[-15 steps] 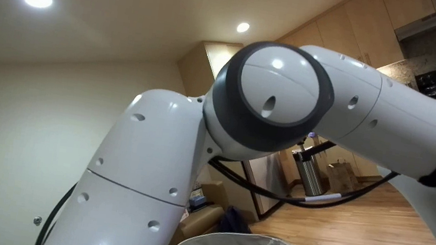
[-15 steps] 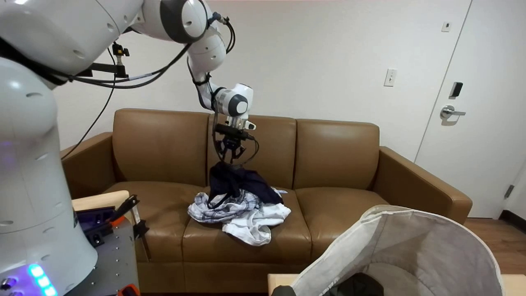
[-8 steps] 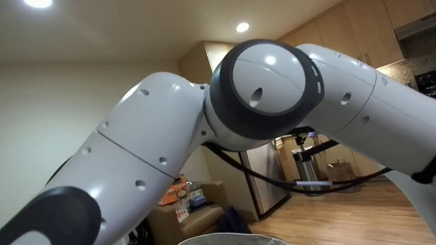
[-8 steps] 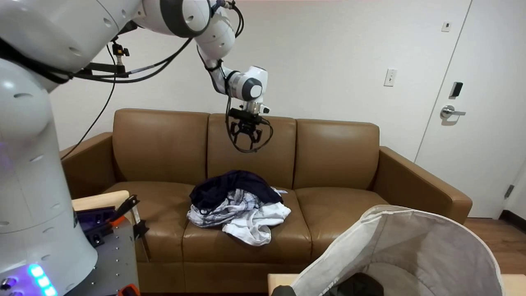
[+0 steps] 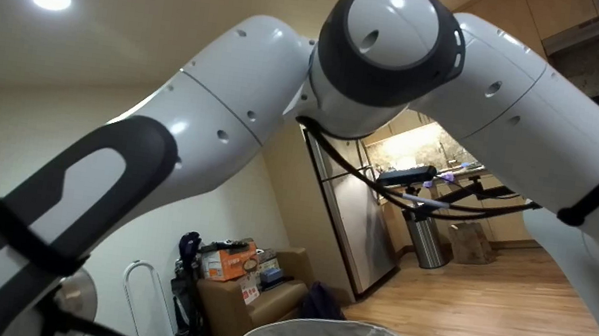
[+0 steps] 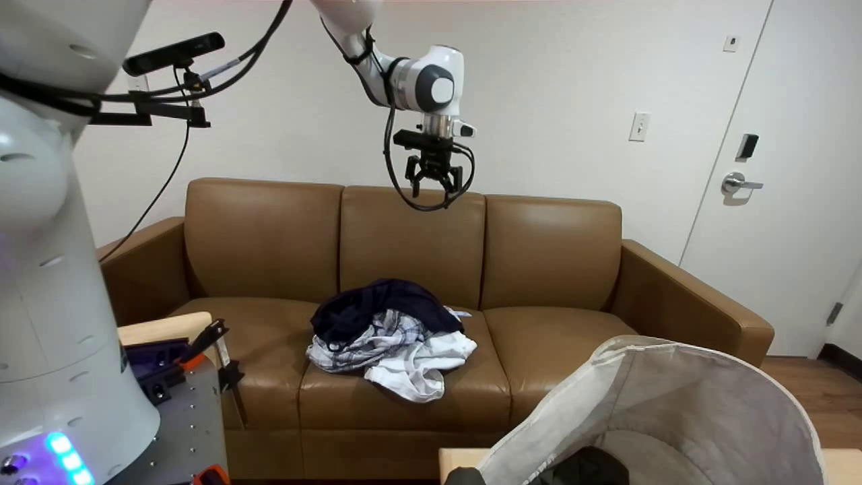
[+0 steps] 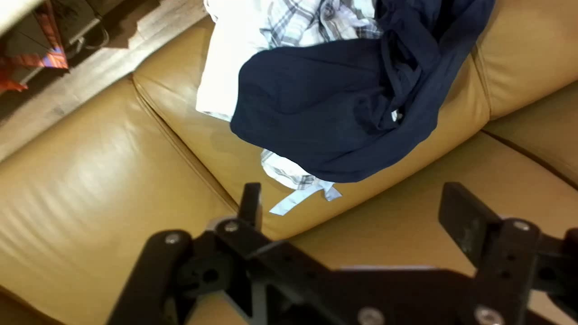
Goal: Take the clothes out of the basket and put them on the couch
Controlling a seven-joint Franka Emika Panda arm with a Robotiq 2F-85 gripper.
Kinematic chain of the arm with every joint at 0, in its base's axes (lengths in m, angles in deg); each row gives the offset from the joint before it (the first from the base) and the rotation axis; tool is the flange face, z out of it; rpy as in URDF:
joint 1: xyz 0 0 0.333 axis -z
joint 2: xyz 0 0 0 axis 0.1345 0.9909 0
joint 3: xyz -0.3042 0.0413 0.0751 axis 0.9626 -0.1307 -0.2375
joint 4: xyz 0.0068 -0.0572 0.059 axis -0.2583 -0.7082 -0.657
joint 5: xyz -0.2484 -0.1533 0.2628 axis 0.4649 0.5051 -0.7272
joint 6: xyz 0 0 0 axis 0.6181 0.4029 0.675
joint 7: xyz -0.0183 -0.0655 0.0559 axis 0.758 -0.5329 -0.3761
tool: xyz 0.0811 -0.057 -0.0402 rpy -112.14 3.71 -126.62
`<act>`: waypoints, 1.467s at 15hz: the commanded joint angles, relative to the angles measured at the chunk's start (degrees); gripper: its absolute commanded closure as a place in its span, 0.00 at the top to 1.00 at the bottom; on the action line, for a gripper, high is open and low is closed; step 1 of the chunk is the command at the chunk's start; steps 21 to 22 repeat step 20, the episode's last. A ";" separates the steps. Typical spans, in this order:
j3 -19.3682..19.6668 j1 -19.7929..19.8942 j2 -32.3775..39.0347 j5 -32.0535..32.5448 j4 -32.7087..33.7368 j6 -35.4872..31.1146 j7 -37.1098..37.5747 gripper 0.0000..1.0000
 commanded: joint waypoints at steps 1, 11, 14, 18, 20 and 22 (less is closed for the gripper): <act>2.40 1.92 -11.68 0.66 -13.61 -0.87 6.45 1.00; 5.73 6.89 -29.55 -0.01 -34.65 -0.69 13.47 1.00; 5.79 7.69 -32.03 -0.05 -38.22 -0.72 15.10 1.00; 5.55 8.22 -30.94 0.33 -37.67 -0.09 16.06 1.00; 5.56 8.36 -31.55 0.32 -38.32 -0.12 16.58 1.00; 5.56 8.36 -31.55 0.32 -38.32 -0.12 16.58 1.00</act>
